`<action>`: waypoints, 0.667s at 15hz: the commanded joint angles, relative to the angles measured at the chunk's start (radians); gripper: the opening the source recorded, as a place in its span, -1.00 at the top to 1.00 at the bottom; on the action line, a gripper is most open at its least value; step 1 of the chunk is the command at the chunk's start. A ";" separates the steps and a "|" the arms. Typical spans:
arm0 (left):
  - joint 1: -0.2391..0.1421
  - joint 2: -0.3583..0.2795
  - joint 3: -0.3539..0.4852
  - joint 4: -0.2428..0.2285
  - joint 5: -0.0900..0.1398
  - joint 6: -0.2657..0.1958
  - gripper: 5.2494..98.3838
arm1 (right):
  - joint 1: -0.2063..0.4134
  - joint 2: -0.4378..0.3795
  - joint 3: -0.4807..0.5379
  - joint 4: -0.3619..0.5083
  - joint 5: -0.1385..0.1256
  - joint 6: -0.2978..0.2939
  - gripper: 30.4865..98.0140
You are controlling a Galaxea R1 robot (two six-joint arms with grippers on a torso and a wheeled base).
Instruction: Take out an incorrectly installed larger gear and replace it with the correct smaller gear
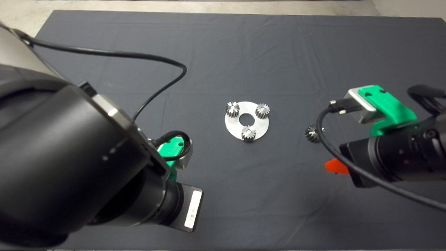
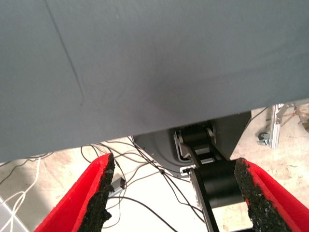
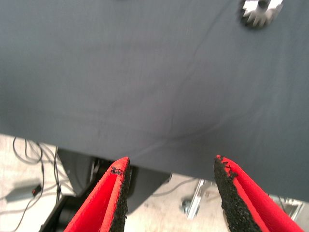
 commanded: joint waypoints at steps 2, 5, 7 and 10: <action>-0.020 -0.003 0.024 -0.017 0.053 -0.030 -0.25 | -0.012 0.008 0.011 0.002 -0.063 0.015 0.54; -0.020 0.000 -0.016 -0.080 0.061 -0.030 -0.25 | -0.012 0.009 0.005 0.005 -0.063 0.006 0.54; -0.020 -0.002 -0.019 -0.089 0.062 -0.030 -0.25 | -0.019 0.013 0.008 0.002 -0.065 0.011 0.54; -0.020 -0.006 -0.056 -0.083 0.064 -0.017 -0.25 | -0.026 0.035 0.008 0.003 -0.065 0.012 0.54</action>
